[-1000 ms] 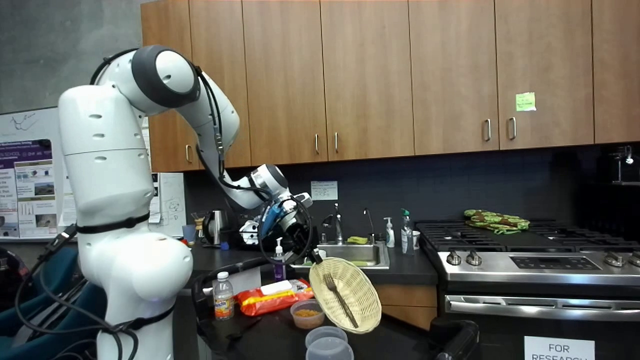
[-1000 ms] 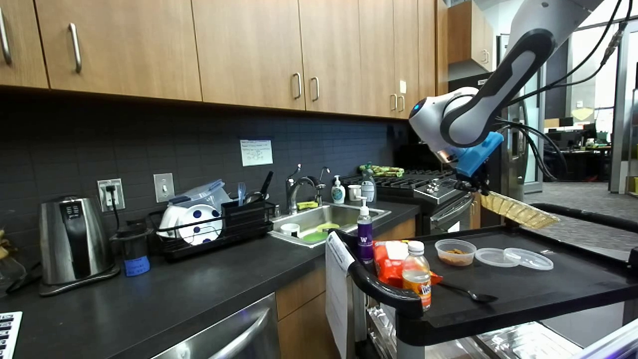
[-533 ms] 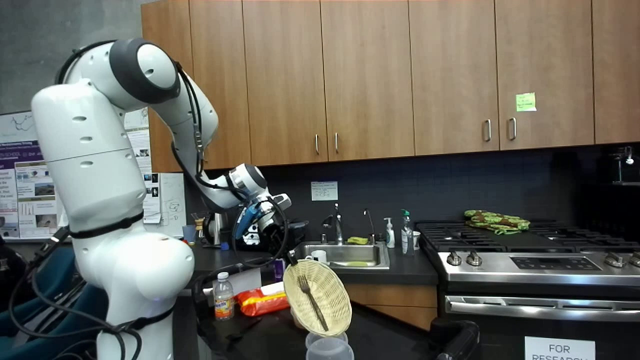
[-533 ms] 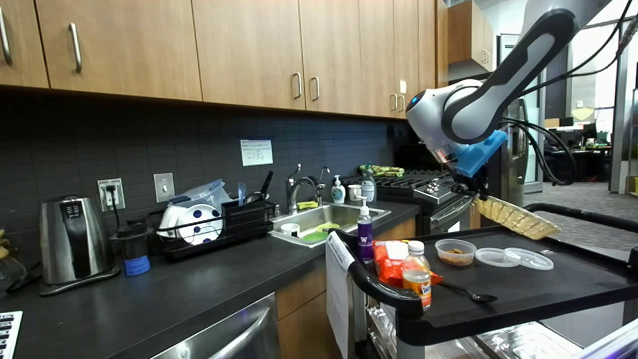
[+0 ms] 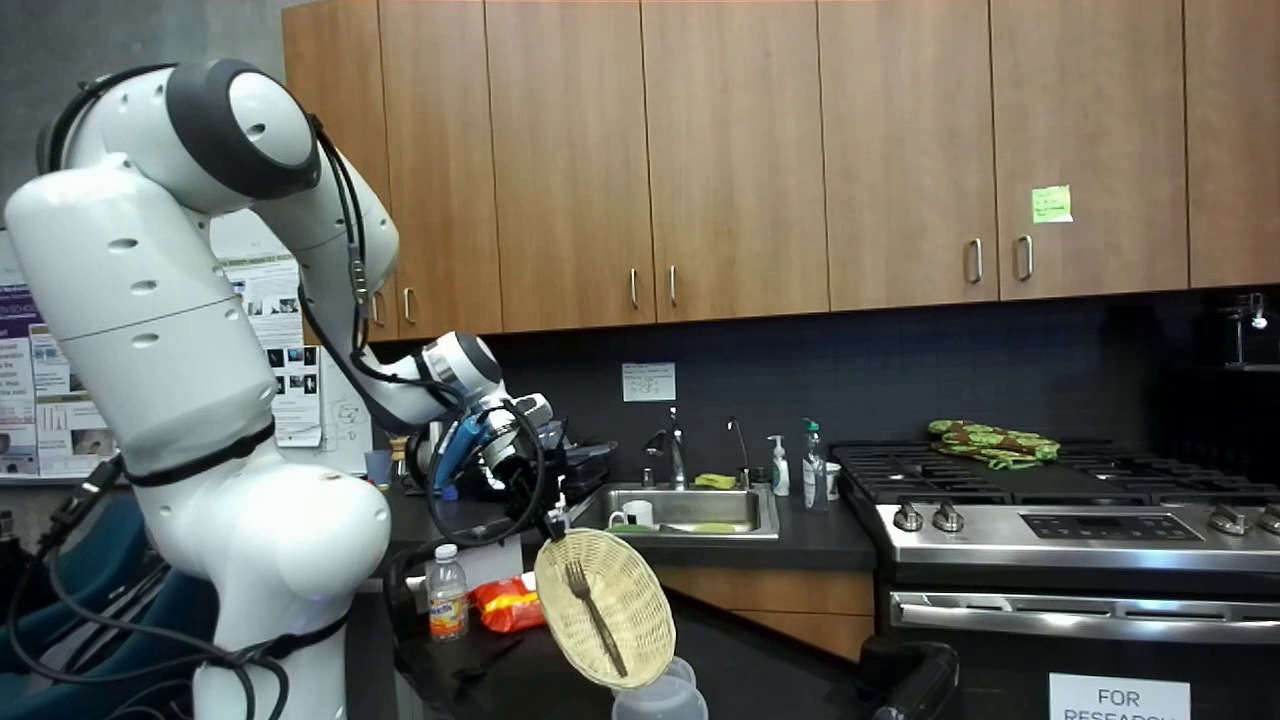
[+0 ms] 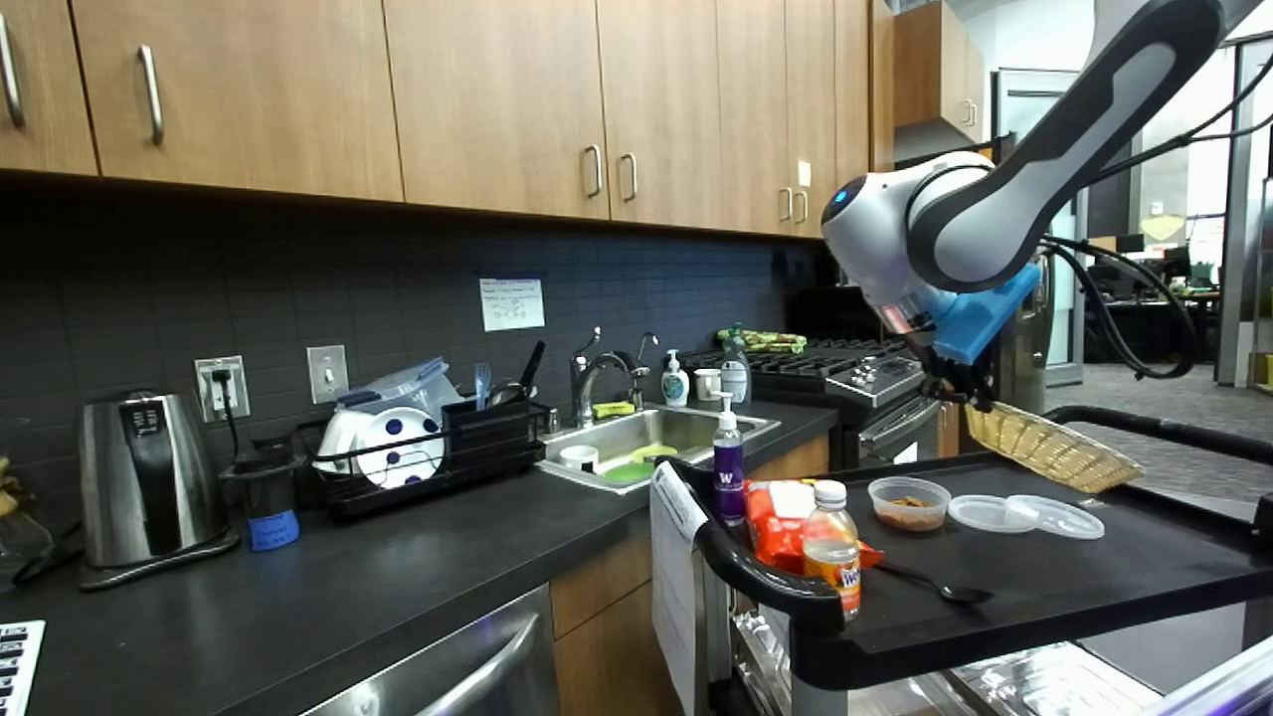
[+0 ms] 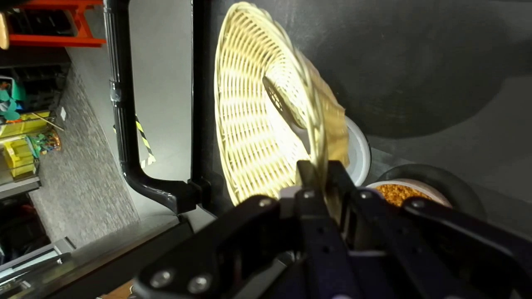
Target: Move the brown basket to the front left
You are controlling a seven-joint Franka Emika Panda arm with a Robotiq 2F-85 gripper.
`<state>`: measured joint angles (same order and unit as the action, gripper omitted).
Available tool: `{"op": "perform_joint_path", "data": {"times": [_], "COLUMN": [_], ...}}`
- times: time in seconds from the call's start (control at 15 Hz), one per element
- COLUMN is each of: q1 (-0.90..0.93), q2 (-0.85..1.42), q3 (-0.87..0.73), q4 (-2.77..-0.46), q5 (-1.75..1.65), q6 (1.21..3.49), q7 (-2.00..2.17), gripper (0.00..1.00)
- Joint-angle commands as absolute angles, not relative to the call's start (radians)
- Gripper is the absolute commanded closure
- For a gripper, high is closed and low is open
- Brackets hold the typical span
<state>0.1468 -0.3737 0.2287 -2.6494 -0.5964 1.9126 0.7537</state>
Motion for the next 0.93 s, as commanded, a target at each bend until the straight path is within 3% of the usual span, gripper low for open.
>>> {"op": "perform_joint_path", "data": {"times": [0.0, 0.87], "q1": [0.166, 0.253], "q2": [-0.428, -0.375], "q3": [0.254, 0.366], "q4": [-2.693, -2.763], "q5": [-0.573, -0.461], "q6": [1.916, 1.979], "q7": [0.729, 0.732], "gripper": [0.97, 0.97]}}
